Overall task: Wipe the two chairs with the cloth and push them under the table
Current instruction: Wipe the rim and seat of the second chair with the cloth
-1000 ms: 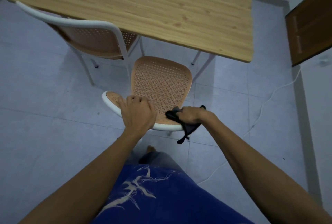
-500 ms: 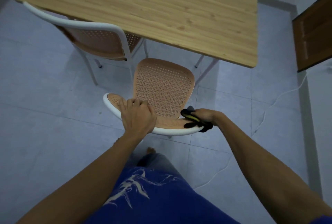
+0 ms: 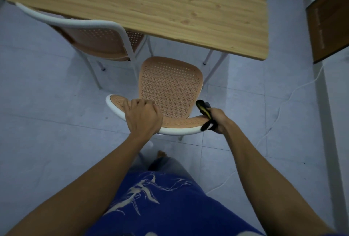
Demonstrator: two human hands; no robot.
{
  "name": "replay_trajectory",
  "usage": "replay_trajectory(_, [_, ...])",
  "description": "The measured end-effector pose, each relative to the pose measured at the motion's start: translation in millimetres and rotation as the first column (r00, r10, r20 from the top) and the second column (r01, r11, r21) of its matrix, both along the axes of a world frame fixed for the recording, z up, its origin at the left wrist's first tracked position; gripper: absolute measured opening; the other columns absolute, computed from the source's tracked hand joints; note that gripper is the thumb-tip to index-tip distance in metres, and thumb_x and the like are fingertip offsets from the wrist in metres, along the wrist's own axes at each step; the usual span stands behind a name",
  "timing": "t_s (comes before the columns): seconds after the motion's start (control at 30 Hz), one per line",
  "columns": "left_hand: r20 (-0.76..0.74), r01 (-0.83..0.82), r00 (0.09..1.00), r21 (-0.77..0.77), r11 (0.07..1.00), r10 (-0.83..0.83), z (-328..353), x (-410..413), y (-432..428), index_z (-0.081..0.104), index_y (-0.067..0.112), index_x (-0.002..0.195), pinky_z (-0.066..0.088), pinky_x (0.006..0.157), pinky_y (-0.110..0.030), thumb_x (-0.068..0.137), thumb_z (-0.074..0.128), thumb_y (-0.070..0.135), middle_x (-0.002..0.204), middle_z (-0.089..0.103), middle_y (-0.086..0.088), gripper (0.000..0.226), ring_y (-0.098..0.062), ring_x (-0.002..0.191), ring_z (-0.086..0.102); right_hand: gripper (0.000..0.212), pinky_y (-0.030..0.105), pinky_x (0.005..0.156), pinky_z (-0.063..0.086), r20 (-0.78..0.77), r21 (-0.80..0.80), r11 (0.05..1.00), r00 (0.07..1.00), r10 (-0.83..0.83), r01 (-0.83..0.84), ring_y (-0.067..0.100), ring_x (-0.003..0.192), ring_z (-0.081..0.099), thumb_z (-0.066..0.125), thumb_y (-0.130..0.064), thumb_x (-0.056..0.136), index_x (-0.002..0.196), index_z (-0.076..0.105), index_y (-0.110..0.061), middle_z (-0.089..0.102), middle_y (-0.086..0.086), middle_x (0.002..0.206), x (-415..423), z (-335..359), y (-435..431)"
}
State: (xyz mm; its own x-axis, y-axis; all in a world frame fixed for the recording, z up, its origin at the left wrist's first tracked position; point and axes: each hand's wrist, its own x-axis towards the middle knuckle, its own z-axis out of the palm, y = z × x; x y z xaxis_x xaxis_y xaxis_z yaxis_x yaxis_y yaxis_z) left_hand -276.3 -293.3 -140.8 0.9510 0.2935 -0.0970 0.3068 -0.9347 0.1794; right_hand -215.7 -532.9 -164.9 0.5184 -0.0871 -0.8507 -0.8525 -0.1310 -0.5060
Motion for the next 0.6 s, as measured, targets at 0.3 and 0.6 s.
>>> replay_trajectory(0.3, [0.022,0.005,1.000,-0.003,1.000,-0.005,-3.0,1.2,-2.6,0.066,0.016,0.076,0.028,0.104,-0.051,0.091,0.031,0.035,0.084,0.069,-0.005,0.042,-0.025,0.087,0.057,0.067,0.035,0.095,0.046,0.316,-0.231,0.965,0.947,-0.049,0.128,0.026,0.114,0.045,0.049,-0.026,0.101,0.153,0.012,-0.011,0.023,0.013,0.147,-75.3,24.7,60.3])
replay_trajectory(0.6, [0.039,0.041,0.998,-0.007,0.999,-0.041,-4.7,-3.6,2.0,0.065,0.016,0.076,0.028,0.105,-0.050,0.092,0.035,0.033,0.083,0.069,-0.005,0.038,-0.025,0.090,0.057,0.038,0.036,0.063,0.051,0.095,-0.272,0.945,0.972,0.213,-0.181,0.034,0.088,0.063,0.038,-0.025,0.095,0.116,0.063,-0.005,0.063,0.023,0.117,-10.2,-6.2,12.0])
